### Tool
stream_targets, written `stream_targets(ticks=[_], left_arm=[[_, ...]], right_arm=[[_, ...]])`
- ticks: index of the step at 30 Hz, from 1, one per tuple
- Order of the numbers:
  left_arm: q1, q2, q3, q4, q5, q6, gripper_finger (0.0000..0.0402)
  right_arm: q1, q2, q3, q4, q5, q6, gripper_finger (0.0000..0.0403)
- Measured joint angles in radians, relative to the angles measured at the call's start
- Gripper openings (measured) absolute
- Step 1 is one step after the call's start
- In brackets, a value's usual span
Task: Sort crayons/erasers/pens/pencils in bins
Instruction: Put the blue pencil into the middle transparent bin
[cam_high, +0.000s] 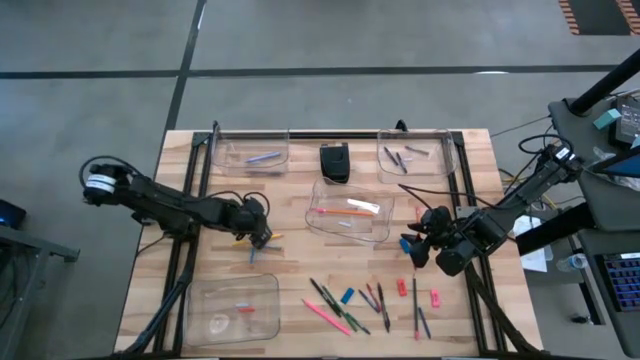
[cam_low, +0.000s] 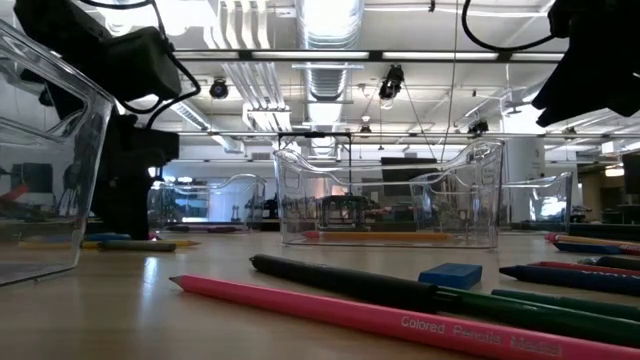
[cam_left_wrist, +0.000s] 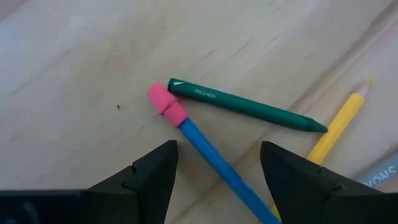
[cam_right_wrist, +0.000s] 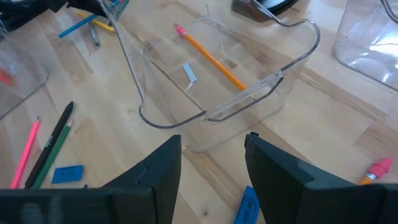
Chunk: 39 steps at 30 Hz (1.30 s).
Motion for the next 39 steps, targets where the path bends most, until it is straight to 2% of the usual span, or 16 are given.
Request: stream_targets(ticks=[4, 7, 17, 21, 30, 33, 35, 39], left_arm=[[0.000, 0.022, 0.000, 0.003, -0.016, -0.042, 0.0215], [0.000, 0.025, -0.001, 0.001, -0.021, -0.047, 0.0196], [0.000, 0.018, 0.000, 0.003, -0.024, -0.014, 0.0066], [0.000, -0.044, 0.012, -0.006, -0.012, 0.036, 0.0015], [0.000, -0.269, 0.097, -0.007, -0.043, 0.239, 0.0010], [-0.001, -0.317, 0.137, 0.107, -0.086, 0.378, 0.0009], [0.000, -0.324, 0.164, 0.246, -0.084, 0.471, 0.0009], [-0.001, -0.295, 0.233, 0.492, -0.003, 0.640, 0.0008]], right_arm=[[0.000, 0.000, -0.001, 0.001, 0.000, 0.005, 0.0166], [0.000, 0.002, -0.001, 0.001, 0.000, 0.005, 0.0166], [0.000, 0.039, -0.002, 0.002, 0.000, 0.007, 0.0166], [0.000, 0.050, -0.002, 0.002, -0.003, 0.015, 0.0166], [0.000, 0.053, -0.002, 0.003, -0.003, 0.025, 0.0166], [0.000, 0.054, -0.002, 0.003, -0.003, 0.024, 0.0166], [0.000, 0.053, -0.002, 0.003, -0.002, 0.024, 0.0166], [0.000, 0.054, -0.002, 0.004, -0.002, 0.024, 0.0166]])
